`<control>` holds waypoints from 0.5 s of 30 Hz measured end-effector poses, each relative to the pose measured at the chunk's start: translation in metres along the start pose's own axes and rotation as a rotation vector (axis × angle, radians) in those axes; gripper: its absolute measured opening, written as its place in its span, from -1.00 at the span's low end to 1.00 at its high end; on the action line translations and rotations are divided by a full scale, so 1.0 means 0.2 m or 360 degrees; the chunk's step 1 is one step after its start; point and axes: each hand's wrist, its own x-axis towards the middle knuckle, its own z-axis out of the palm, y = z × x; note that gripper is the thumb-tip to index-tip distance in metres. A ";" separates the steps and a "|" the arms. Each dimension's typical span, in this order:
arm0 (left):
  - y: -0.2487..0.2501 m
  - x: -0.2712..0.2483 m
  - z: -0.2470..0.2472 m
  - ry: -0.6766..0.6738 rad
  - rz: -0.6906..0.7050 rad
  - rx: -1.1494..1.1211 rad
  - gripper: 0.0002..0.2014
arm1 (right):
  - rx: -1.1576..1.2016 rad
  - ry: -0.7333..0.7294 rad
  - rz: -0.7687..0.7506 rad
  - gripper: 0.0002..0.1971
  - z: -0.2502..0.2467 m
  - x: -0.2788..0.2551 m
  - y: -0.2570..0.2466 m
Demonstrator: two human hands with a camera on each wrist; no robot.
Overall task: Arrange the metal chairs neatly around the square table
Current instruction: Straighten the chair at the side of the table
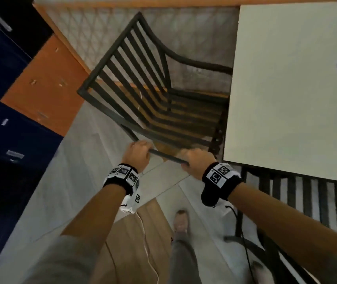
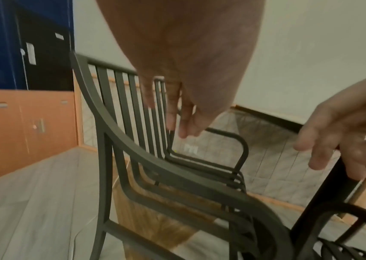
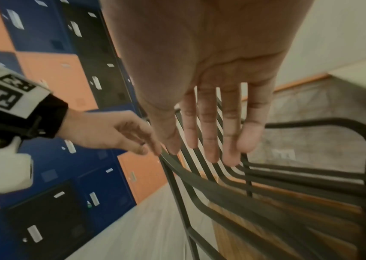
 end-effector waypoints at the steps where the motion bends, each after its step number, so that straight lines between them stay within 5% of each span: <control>1: -0.05 0.08 0.06 -0.0003 0.0041 -0.0003 -0.76 | -0.0005 -0.0047 0.0060 -0.66 0.06 0.09 0.01; 8: -0.36 0.57 0.44 -0.0261 0.0124 0.0256 -0.51 | -0.0214 -0.0077 0.0294 -0.38 0.38 0.72 0.06; 15: -0.39 0.78 0.54 -0.0436 0.0204 0.0191 -0.72 | -0.0226 -0.0218 0.0438 -0.51 0.49 0.85 0.20</control>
